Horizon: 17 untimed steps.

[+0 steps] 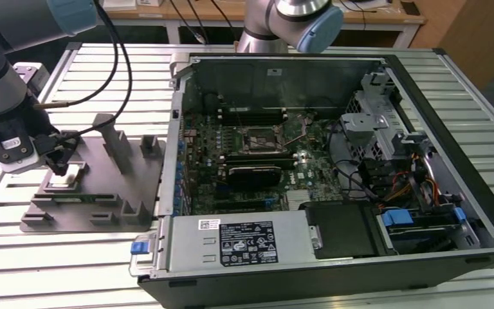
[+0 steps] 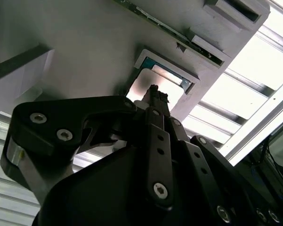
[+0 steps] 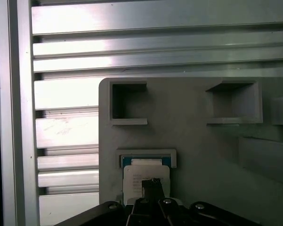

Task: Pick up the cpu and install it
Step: 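Pick up the cpu and move it towards the insertion slot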

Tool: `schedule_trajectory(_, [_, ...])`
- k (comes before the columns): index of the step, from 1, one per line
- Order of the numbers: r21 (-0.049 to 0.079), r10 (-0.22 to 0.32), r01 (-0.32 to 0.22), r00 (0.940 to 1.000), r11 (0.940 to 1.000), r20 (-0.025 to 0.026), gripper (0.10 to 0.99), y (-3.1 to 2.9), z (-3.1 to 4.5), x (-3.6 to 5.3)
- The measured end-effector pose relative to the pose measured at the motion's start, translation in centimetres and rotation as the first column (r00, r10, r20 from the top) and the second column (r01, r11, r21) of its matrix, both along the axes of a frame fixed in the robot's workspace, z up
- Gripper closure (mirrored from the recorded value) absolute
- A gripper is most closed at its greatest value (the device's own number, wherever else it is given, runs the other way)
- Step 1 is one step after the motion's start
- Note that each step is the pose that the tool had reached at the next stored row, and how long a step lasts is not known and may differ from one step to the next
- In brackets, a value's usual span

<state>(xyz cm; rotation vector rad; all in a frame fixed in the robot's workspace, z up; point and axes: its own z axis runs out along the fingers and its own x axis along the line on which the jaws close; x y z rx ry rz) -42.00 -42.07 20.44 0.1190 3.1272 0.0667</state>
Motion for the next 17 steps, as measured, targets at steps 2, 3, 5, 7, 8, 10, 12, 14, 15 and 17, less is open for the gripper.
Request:
schedule_trajectory(2, [0.000, 0.000, 0.000, 1.0000, 1.0000, 0.0001, 0.980, 0.00, 0.00, 0.00])
schedule_trajectory(3, [0.000, 0.000, 0.000, 1.0000, 1.0000, 0.0000, 0.973, 0.00, 0.00, 0.00])
schedule_trajectory(5, [0.000, 0.000, 0.000, 1.0000, 1.0000, 0.0000, 0.855, 0.00, 0.00, 0.00])
schedule_trajectory(7, [0.000, 0.000, 0.000, 1.0000, 1.0000, 0.0001, 0.792, 0.00, 0.00, 0.00])
schedule_trajectory(8, [0.000, 0.000, 0.000, 1.0000, 1.0000, 0.0000, 0.792, 0.00, 0.00, 0.00])
schedule_trajectory(10, [0.000, 0.000, 0.000, 1.0000, 1.0000, 0.0001, 0.675, 0.00, 0.00, 0.00])
schedule_trajectory(12, [0.000, 0.000, 0.000, 1.0000, 1.0000, 0.0001, 0.616, 0.00, 0.00, 0.00])
schedule_trajectory(14, [0.000, 0.000, 0.000, 1.0000, 1.0000, 0.0001, 0.561, 0.00, 0.00, 0.00])
schedule_trajectory(15, [0.000, 0.000, 0.000, 1.0000, 1.0000, 0.0001, 0.502, 0.00, 0.00, 0.00])
schedule_trajectory(17, [0.000, 0.000, 0.000, 1.0000, 1.0000, 0.0000, 0.439, 0.00, 0.00, 0.00])
